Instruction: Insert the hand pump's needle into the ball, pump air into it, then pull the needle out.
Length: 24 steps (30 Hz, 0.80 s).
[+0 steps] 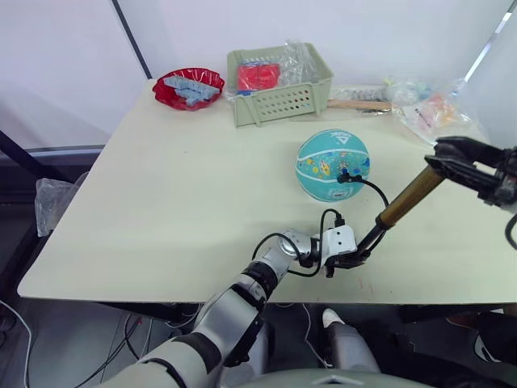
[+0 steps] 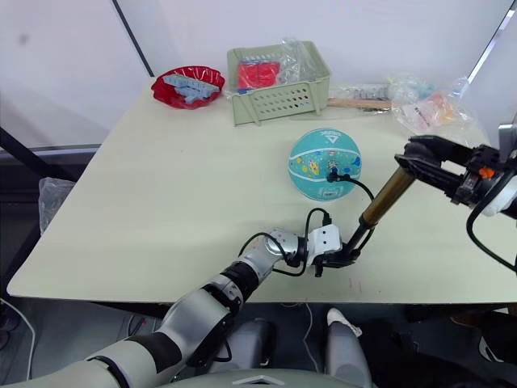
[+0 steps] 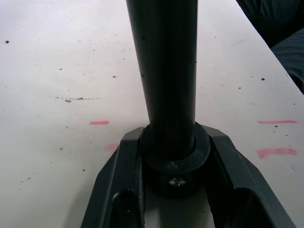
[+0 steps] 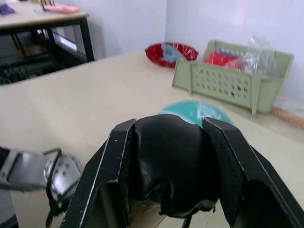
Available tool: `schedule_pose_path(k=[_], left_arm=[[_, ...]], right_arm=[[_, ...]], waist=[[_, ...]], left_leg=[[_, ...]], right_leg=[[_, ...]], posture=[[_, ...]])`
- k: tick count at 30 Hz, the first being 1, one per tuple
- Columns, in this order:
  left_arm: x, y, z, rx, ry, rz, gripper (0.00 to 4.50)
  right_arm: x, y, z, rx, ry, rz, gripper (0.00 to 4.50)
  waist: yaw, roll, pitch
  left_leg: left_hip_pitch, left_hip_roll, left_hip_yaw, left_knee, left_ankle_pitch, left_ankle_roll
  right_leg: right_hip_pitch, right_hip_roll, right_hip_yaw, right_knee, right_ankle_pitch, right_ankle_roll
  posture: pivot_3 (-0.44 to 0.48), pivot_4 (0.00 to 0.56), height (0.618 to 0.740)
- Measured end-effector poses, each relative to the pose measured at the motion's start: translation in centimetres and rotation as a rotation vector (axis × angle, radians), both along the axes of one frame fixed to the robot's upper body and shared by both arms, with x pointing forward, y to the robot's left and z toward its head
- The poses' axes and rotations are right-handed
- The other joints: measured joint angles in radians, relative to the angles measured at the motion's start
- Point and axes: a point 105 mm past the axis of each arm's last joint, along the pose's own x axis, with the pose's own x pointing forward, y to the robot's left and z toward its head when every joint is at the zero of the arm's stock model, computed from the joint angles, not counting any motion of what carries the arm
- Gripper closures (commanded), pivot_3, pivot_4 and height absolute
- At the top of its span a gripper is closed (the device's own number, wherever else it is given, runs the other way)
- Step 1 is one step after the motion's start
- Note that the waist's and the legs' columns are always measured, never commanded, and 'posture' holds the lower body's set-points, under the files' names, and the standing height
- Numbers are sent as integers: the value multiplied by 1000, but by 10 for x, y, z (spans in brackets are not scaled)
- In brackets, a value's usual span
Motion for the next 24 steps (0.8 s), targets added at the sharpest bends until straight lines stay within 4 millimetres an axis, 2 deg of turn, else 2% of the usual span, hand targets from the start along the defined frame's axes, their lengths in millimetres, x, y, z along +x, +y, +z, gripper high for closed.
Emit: schedule_pose_path(k=[6, 9, 12, 16, 19, 21, 24], left_arm=[[0, 0, 0, 0, 1, 0, 3312], [0, 0, -1, 0, 2, 5, 3312], [-1, 2, -4, 5, 7, 13, 3312], [-1, 2, -5, 9, 10, 18, 3312], [-1, 2, -6, 10, 10, 18, 3312], [-1, 3, -6, 11, 13, 19, 3312], [-2, 3, -7, 11, 15, 20, 3312]], right_arm=[[1, 0, -2, -5, 21, -8, 2821], [-1, 1, -9, -44, 14, -5, 2821], [0, 10, -36, -113, 52, 14, 2821], [4, 16, -59, -170, 75, 23, 2821], [4, 20, -72, -172, 94, 26, 2821], [4, 26, -95, -153, 126, 18, 2821], [4, 31, -111, -171, 131, 9, 2821]], waist=[[0, 0, 0], [0, -2, -1], [0, -7, -7], [-1, -10, -10], [0, -12, -11], [0, -15, -13], [-1, -14, -15]], left_leg=[[0, 0, 0, 0, 0, 0], [1, 0, 0, 0, 0, 0], [2, 1, -1, 0, 0, 0], [3, 1, 0, 0, 0, 0], [3, 1, -1, 0, 0, 0], [2, 1, -1, 0, 0, 0], [3, 1, -1, 0, 0, 0]], right_leg=[[0, 0, 0, 0, 0, 0], [0, 0, 0, 0, 0, 0], [2, 0, 0, 0, -2, -3], [2, -1, 0, 0, -2, -3], [2, -1, 0, 0, -2, -3], [2, -1, -1, 0, -1, -2], [2, -1, -1, 0, -1, -2]], posture=[[0, 150, 737], [0, 150, 737], [0, 150, 737], [0, 150, 737], [0, 150, 737], [0, 150, 737], [0, 150, 737]])
